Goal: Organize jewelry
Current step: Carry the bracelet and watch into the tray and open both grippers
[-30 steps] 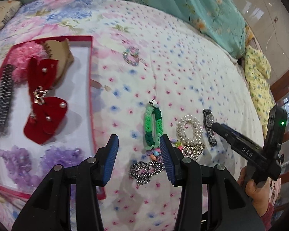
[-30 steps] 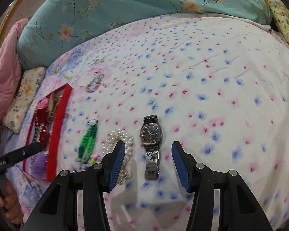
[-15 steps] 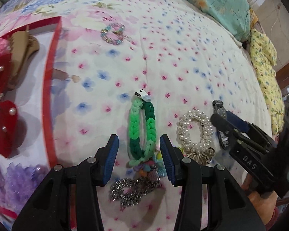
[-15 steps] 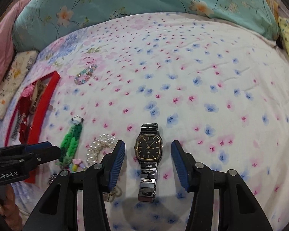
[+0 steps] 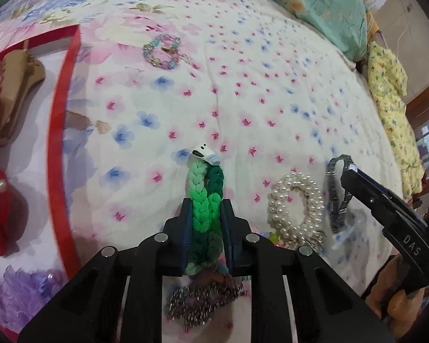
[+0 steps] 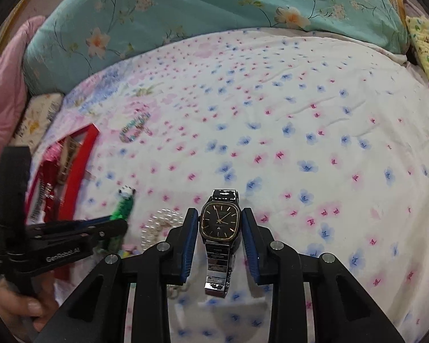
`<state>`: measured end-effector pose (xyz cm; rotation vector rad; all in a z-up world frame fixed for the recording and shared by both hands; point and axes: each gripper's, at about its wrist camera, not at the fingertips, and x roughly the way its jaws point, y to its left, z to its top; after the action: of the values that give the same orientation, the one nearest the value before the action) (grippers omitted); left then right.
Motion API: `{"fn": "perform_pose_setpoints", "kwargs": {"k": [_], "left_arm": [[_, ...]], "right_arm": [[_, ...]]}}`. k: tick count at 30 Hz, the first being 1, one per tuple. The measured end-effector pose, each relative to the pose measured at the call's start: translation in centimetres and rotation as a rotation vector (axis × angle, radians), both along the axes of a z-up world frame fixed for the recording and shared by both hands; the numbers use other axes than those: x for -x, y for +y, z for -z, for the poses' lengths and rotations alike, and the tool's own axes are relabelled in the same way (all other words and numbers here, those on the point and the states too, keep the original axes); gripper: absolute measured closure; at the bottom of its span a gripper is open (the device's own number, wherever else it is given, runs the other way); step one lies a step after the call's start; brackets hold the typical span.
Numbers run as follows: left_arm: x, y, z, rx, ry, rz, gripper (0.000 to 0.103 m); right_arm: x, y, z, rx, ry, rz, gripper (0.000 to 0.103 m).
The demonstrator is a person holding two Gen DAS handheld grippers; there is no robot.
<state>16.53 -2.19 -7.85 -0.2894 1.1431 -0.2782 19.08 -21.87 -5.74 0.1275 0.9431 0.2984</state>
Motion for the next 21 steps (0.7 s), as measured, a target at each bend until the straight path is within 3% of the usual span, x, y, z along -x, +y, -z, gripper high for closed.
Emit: {"fn": "perform_pose_setpoints", "kwargs": {"k": [9,21], "left_arm": [[3.8,3.1,-4.6,0.059,-0.09,-0.042,0.087],[6.8,6.5,-8.4,0.091,-0.171,-0.12,0.087]], "right_arm": [[1.6,1.3,-2.4,-0.081,-0.028,-0.05,0.072],[3.1,3.5,-4.7,-0.141,-0.06,-0.116,0.072]]}}
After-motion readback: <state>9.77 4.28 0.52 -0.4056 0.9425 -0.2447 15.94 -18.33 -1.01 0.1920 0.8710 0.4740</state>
